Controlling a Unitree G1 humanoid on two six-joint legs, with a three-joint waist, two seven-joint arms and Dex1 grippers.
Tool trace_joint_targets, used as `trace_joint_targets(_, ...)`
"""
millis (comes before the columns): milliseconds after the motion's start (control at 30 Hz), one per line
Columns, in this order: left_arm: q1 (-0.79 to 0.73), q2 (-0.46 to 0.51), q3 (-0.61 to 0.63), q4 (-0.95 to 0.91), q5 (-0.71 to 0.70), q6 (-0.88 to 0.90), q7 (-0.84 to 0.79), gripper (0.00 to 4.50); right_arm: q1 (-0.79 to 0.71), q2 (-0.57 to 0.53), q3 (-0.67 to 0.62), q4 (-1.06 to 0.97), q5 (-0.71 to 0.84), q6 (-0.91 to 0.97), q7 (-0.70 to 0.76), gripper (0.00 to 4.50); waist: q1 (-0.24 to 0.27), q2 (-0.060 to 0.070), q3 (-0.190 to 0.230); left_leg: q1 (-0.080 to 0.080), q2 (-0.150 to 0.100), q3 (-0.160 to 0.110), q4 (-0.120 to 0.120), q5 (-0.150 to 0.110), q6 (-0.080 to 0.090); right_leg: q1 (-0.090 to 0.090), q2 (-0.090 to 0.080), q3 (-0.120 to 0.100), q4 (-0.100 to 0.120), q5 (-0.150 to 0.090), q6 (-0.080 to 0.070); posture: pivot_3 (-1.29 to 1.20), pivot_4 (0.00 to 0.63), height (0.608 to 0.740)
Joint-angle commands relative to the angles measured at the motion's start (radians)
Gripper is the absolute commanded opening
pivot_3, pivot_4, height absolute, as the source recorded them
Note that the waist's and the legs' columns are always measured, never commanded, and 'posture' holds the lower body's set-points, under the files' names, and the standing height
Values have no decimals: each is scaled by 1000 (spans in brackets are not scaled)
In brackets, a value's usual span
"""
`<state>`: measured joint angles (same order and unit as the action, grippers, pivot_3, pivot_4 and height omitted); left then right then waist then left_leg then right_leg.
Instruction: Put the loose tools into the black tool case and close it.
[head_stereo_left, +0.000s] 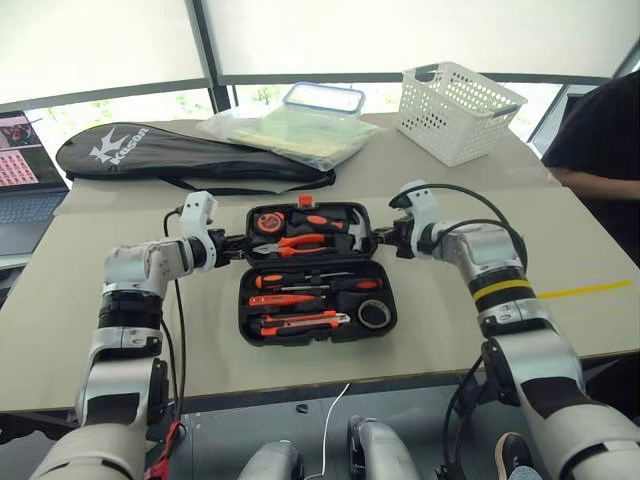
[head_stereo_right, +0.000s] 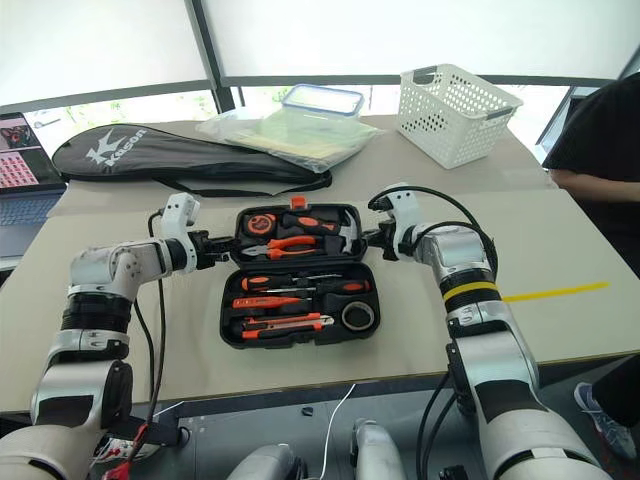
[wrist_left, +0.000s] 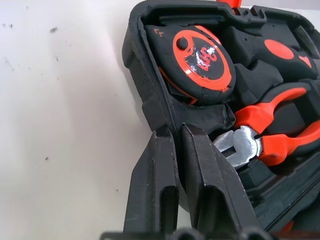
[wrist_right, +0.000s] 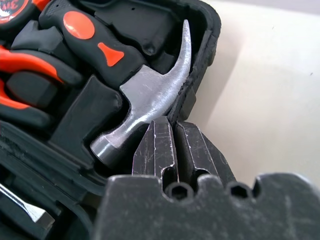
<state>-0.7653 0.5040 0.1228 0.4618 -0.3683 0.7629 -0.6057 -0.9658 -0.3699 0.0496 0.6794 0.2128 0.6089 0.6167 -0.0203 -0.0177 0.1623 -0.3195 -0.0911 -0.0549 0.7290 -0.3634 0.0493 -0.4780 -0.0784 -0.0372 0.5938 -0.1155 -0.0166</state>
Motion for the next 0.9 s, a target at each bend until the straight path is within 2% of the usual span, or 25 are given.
trace_joint_targets(33,42,18,8,-154,71,-304,-6,87,30,-25,-73,-166,-20,-176,-75,0,0,0,0,-2,0,0,0,0,0,-3,0,0,0,0,0,0,150,740)
trace_joint_targets(133,110,20,7,-222,121,-467,24,87,127,-41,-57,-290,-76,-341,-101,0,-2,0,0,-16,-1,2,3,1,-1,-17,0,-1,1,2,-2,0,150,740)
trace_joint_targets(267,217,21,-5,-279,200,-643,74,87,262,-50,-47,-383,-150,-544,-148,0,-8,0,0,-16,-1,2,2,1,-1,-18,1,-5,0,2,-2,0,150,740)
trace_joint_targets(467,411,13,-16,-365,301,-822,144,87,464,-54,-11,-416,-260,-808,-209,0,-10,0,0,-12,-1,4,2,1,-1,-16,1,-3,0,2,-2,0,150,740)
trace_joint_targets(600,473,6,0,-396,311,-830,182,87,532,-55,1,-406,-299,-903,-233,0,-2,0,0,-7,0,6,0,1,-1,-13,2,0,-1,1,-2,0,150,740)
trace_joint_targets(733,579,18,53,-541,232,-736,163,87,629,-81,-25,-526,-213,-882,-147,0,-1,0,0,-1,1,7,-3,1,-1,-8,3,9,0,1,-2,0,150,740)
trace_joint_targets(767,598,22,66,-574,210,-716,157,727,646,-88,-34,-560,-182,-866,-124,739,-1,0,0,-1,1,8,-4,1,-1,-8,3,11,-1,1,-2,0,150,740)
trace_joint_targets(800,640,46,107,-654,147,-628,135,915,681,-130,-58,-640,-137,-803,-78,941,-1,0,0,0,2,8,-6,1,-1,-8,4,11,-1,1,-2,0,150,740)
trace_joint_targets(867,718,120,213,-786,-19,-416,73,1589,770,-250,-113,-808,4,-627,52,1536,0,0,0,-2,2,9,-8,1,-1,-11,4,12,0,1,-2,0,150,740)
trace_joint_targets(900,745,157,259,-819,-81,-345,40,2017,810,-307,-133,-868,59,-556,111,1542,2,0,0,-5,2,9,-8,1,-1,-14,4,12,1,1,-2,0,150,740)
